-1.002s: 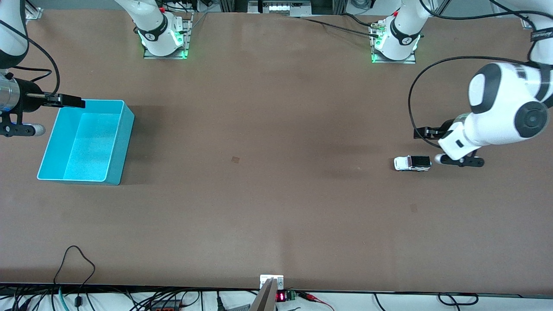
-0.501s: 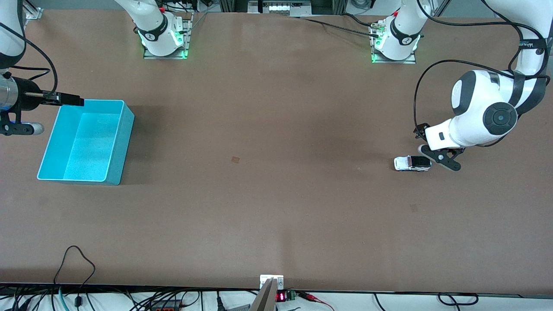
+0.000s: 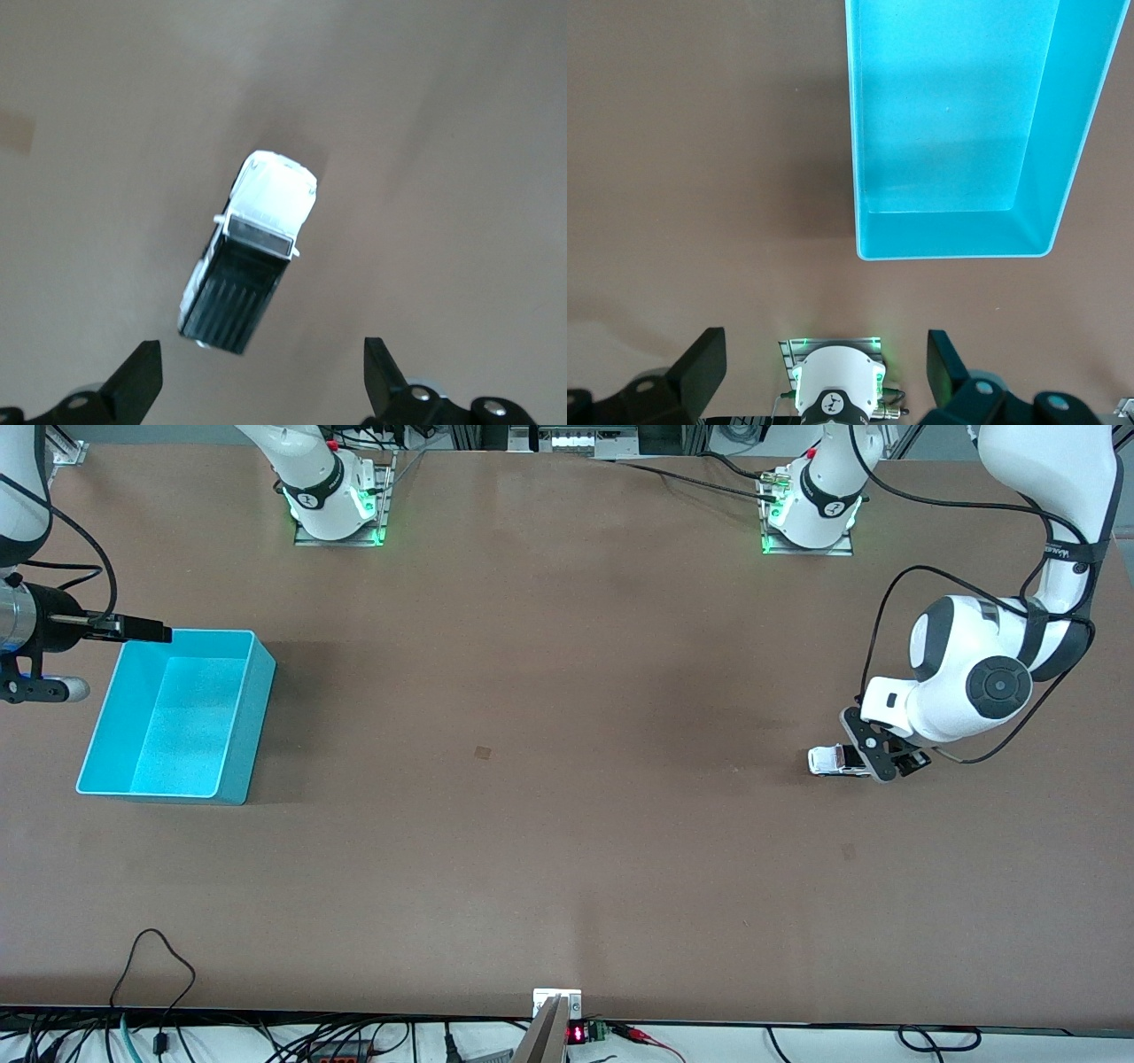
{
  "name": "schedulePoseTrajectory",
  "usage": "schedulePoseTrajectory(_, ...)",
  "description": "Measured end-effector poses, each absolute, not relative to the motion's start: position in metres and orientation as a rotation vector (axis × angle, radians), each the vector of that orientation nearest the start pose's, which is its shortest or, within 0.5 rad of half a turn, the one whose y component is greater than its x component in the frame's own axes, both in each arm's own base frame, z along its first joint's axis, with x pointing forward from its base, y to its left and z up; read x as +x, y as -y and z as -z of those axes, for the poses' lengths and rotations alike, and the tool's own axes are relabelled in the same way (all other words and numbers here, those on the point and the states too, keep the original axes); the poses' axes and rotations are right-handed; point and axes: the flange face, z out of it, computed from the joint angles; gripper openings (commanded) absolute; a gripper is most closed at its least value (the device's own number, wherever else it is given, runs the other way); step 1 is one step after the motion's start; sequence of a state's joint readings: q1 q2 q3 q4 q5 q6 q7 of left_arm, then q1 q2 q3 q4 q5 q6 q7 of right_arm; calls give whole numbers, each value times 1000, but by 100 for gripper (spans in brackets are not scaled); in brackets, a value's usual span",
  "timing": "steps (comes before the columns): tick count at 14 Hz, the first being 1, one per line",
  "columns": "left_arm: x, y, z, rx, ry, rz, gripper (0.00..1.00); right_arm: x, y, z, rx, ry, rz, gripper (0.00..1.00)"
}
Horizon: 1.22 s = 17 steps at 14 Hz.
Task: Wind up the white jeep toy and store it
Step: 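Lower the left gripper and close it on the jeep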
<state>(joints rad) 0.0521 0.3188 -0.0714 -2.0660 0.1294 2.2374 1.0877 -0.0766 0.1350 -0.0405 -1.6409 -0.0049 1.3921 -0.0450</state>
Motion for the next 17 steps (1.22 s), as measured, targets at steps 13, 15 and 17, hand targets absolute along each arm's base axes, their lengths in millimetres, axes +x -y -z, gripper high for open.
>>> schedulePoseTrajectory(13, 578, -2, -224, -2298, -2126, -111, 100, 554, 65, -505, -3059, -112, -605, 100)
schedulePoseTrajectory(15, 572, -1, -215, -2298, -2130, -109, 100, 554, 65, -505, -3059, -112, -606, 100)
schedulePoseTrajectory(17, 569, -1, -211, -2299, -2135, -115, 100, 554, 65, -505, -3059, -112, -607, 100)
